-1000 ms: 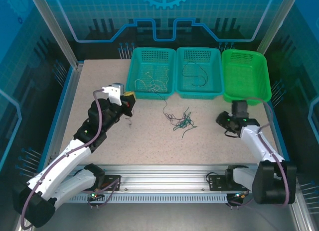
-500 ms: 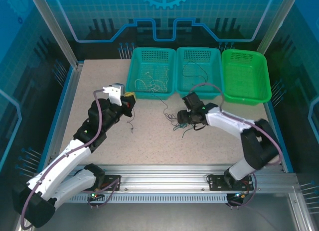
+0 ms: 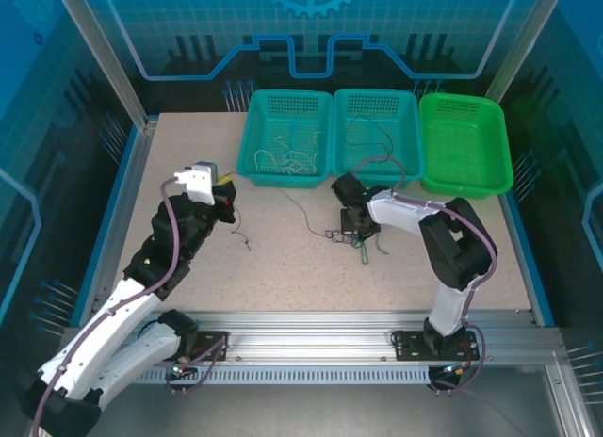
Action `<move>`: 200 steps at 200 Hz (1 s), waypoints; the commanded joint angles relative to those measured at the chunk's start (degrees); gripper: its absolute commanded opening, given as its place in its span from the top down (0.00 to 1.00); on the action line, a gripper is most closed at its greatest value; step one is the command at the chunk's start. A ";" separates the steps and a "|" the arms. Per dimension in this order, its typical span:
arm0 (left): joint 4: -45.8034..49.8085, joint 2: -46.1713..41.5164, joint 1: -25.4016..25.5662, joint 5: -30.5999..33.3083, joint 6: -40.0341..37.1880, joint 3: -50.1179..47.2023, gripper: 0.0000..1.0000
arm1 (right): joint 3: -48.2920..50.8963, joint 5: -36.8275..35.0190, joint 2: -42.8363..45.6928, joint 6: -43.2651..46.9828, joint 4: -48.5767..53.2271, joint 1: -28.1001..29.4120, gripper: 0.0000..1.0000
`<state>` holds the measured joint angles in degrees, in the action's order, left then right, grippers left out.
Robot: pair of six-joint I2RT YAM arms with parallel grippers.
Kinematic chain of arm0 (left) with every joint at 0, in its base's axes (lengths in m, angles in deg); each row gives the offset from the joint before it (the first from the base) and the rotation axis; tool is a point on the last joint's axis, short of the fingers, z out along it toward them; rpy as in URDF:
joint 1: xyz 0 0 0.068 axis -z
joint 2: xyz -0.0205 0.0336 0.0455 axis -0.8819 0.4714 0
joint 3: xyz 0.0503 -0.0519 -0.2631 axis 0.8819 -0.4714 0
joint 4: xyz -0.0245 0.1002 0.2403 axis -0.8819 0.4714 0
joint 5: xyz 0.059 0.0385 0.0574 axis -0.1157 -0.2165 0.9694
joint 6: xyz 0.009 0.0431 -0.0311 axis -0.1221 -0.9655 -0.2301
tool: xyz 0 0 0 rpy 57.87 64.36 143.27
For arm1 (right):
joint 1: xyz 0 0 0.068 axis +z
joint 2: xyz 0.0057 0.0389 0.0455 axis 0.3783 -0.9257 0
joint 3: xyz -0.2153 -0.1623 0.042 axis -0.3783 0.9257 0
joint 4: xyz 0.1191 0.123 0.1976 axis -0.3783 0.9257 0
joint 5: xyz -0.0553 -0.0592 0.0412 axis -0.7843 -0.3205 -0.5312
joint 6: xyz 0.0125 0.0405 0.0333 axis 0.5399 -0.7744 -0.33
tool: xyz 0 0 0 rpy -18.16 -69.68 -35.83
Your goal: Untangle the cables
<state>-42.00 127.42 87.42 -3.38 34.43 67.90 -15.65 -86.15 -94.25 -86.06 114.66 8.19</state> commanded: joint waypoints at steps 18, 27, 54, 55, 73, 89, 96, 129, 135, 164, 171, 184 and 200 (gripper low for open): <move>7.88 -4.07 -6.21 10.06 0.07 2.43 1.00 | 10.42 2.71 12.30 -2.96 -0.28 -14.97 1.00; 9.15 -5.32 -8.69 10.08 1.04 2.46 1.00 | 12.72 3.89 15.28 -3.26 -1.11 -19.66 1.00; 12.08 -8.56 -15.26 9.68 3.35 2.59 1.00 | 19.50 8.73 22.63 -4.75 -3.45 -33.95 1.00; 12.14 -8.69 -15.48 9.64 3.39 2.62 1.00 | 19.65 8.89 22.85 -4.76 -3.52 -34.51 1.00; 13.35 -10.12 -17.76 9.78 4.09 2.73 1.00 | 21.44 9.41 25.83 -5.47 -4.04 -40.32 1.00; 13.76 -10.40 -18.90 8.34 4.78 2.86 1.00 | 21.48 10.21 26.68 -4.80 -4.30 -42.10 1.00; 13.86 -10.17 -18.95 7.88 5.28 2.99 1.00 | 21.26 10.42 26.62 -4.41 -4.28 -42.10 1.00; 14.19 -9.78 -19.94 9.85 4.92 3.68 1.00 | 19.90 11.06 27.19 -3.24 -2.80 -47.07 0.97; 14.24 -9.79 -20.73 10.17 4.76 3.84 1.00 | 20.24 12.97 27.72 -3.68 -3.24 -49.05 0.95; 15.23 -9.02 -26.54 4.95 8.10 4.33 1.00 | 21.61 15.95 29.02 -2.65 -4.88 -50.20 0.98; 14.97 -8.76 -27.01 3.90 9.17 4.17 1.00 | 21.63 15.60 28.80 -1.96 -4.90 -48.70 0.97; 13.31 -8.11 -27.04 0.36 10.00 3.34 1.00 | 21.19 16.95 27.76 -0.04 -4.74 -45.26 1.00; 9.64 -5.65 -27.03 -10.27 10.09 1.96 1.00 | 20.53 21.30 27.56 1.42 -4.82 -40.95 1.00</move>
<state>-23.66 120.21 63.16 -9.74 41.25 68.45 4.79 -61.08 -65.73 -88.85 110.66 -36.16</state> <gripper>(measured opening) 0.057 0.053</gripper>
